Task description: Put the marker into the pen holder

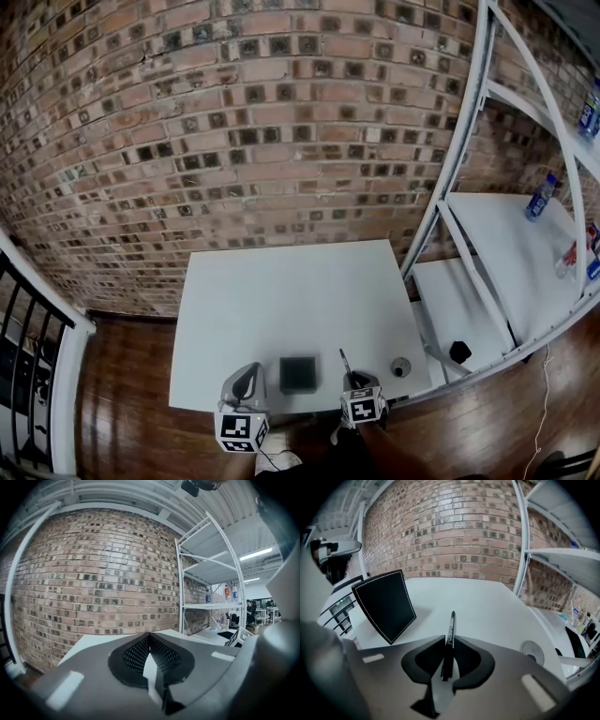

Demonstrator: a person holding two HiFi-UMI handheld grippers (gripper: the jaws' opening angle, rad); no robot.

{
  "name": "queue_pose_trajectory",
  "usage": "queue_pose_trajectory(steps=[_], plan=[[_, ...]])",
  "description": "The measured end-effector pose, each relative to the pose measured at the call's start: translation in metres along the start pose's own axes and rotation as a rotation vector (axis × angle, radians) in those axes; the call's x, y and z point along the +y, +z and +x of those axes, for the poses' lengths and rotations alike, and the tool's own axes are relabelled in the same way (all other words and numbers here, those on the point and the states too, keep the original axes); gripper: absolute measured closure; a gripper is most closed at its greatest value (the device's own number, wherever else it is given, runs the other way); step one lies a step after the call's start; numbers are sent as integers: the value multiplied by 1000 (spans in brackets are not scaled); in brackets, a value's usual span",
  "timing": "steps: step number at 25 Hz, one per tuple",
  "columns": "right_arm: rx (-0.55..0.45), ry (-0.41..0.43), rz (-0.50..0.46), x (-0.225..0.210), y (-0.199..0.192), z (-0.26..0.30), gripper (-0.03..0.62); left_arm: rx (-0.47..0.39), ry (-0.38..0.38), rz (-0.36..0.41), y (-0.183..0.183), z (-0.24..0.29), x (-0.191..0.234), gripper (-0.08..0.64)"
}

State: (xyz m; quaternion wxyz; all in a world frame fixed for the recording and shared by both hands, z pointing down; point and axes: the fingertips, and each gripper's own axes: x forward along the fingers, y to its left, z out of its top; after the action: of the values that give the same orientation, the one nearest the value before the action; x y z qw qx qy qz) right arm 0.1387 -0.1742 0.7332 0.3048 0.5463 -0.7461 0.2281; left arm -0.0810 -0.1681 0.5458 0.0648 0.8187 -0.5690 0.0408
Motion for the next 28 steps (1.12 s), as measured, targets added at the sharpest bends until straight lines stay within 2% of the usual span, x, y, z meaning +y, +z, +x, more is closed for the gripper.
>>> queue_pose_trajectory(steps=[6,17,21,28], plan=[[-136,-4,-2,9,41,-21,534,-3,-6,-4,0,-2,2,546],[-578,-6,6,39,155,-101,535,-27,-26,4,6,-8,1,546],[-639,0,0,52,174,-115,535,-33,-26,15,10,-12,1,546],[-653,15,-28,71,174,-119,535,-49,-22,18,14,-19,7,546]])
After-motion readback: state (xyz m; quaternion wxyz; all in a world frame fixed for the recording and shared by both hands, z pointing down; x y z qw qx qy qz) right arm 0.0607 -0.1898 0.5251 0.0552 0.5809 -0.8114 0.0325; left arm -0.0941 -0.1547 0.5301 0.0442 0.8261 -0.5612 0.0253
